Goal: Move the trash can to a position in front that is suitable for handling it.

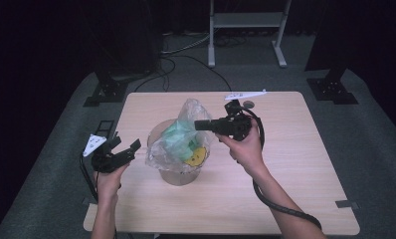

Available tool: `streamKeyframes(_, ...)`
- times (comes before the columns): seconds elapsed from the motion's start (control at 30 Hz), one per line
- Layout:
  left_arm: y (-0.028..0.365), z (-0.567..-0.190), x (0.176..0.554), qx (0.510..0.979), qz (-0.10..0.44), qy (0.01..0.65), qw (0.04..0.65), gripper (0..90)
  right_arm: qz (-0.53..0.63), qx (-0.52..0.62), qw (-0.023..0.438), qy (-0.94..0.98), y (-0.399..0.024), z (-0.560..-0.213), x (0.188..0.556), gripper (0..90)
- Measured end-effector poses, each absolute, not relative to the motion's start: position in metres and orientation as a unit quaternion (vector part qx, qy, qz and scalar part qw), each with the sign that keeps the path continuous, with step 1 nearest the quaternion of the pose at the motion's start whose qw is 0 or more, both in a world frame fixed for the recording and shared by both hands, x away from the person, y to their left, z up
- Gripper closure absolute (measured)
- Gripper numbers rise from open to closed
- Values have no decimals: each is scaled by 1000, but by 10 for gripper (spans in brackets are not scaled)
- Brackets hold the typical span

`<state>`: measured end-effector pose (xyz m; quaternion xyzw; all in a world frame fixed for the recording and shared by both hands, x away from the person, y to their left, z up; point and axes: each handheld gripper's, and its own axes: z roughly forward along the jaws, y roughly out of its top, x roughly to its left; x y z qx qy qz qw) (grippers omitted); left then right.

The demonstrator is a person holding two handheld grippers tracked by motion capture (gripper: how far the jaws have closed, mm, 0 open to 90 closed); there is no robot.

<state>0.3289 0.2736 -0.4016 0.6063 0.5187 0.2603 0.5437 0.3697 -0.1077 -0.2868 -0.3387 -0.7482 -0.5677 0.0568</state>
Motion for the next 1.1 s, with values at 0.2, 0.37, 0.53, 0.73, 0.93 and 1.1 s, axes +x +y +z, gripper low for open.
streamKeyframes(0.2, 275, -407, 331, 609, 255, 524, 538, 113, -586, -336, 53, -736, -117, -269, 368, 900)
streamKeyframes(0.37, 275, -408, 332, 606, 249, 528, 540, 107, -603, -333, 55, -723, -126, -256, 367, 900)
streamKeyframes(0.53, 274, -407, 332, 605, 250, 527, 542, 103, -616, -329, 54, -714, -135, -243, 364, 900)
streamKeyframes(0.73, 273, -408, 333, 606, 249, 530, 539, 104, -619, -332, 39, -711, -151, -230, 362, 900)
streamKeyframes(0.93, 272, -409, 334, 607, 249, 530, 538, 104, -623, -348, 25, -700, -175, -227, 363, 900)
streamKeyframes(1.1, 272, -410, 334, 607, 249, 531, 536, 104, -621, -371, 11, -691, -200, -232, 365, 900)
